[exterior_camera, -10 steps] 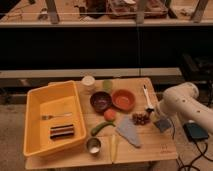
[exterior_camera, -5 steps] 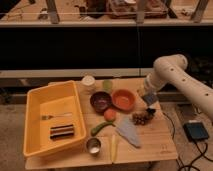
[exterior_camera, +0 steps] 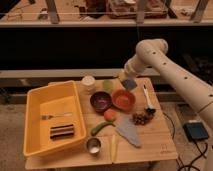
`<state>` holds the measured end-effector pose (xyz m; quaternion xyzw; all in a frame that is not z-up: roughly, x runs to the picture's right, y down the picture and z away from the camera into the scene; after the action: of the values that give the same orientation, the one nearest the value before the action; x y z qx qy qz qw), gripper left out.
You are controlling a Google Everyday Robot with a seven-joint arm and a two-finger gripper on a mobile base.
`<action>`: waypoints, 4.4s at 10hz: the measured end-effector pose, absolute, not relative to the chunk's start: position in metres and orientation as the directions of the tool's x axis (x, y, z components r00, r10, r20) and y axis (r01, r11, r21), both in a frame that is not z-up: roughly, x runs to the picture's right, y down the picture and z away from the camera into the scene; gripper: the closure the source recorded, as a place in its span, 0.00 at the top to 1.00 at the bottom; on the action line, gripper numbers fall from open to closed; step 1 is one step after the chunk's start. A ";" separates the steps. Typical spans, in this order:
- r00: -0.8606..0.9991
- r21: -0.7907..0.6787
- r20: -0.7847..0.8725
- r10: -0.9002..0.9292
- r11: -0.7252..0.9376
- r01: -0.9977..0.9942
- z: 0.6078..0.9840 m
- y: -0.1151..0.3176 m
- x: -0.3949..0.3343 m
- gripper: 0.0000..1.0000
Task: Wipe purple bowl with sponge
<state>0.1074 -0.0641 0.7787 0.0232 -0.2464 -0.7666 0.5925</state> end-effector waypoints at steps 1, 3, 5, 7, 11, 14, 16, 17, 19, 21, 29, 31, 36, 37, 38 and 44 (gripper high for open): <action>-0.295 0.403 0.257 -0.920 -0.176 0.898 0.779 -0.064 0.109 0.00; -0.297 0.404 0.257 -0.920 -0.177 0.897 0.779 -0.064 0.108 0.00; -0.298 0.405 0.257 -0.919 -0.177 0.897 0.779 -0.063 0.109 0.00; -0.346 0.448 0.243 -0.906 -0.211 0.869 0.782 -0.056 0.101 0.00; -0.445 0.536 0.229 -0.866 -0.270 0.800 0.798 -0.035 0.024 0.00; -0.538 0.591 0.255 -0.804 -0.311 0.744 0.825 -0.009 -0.030 0.00; -0.583 0.610 0.285 -0.761 -0.325 0.723 0.843 0.012 -0.039 0.00; -0.594 0.613 0.299 -0.747 -0.327 0.719 0.846 0.018 -0.039 0.00; -0.606 0.609 0.318 -0.729 -0.334 0.720 0.848 0.022 -0.035 0.00; -0.627 0.596 0.332 -0.704 -0.359 0.718 0.850 0.025 -0.033 0.00; -0.636 0.526 0.387 -0.668 -0.407 0.747 0.876 0.027 -0.023 0.00; -0.646 0.524 0.378 -0.664 -0.422 0.740 0.886 0.017 -0.036 0.00; -0.709 0.551 0.316 -0.630 -0.487 0.678 0.866 0.016 -0.076 0.00; -0.719 0.558 0.307 -0.623 -0.495 0.667 0.860 0.020 -0.080 0.00; -0.727 0.560 0.304 -0.615 -0.502 0.659 0.857 0.024 -0.079 0.00; -0.771 0.578 0.313 -0.554 -0.533 0.618 0.833 0.065 -0.059 0.00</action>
<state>-0.0587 0.0653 0.8329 -0.0457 -0.3480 -0.8744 0.3351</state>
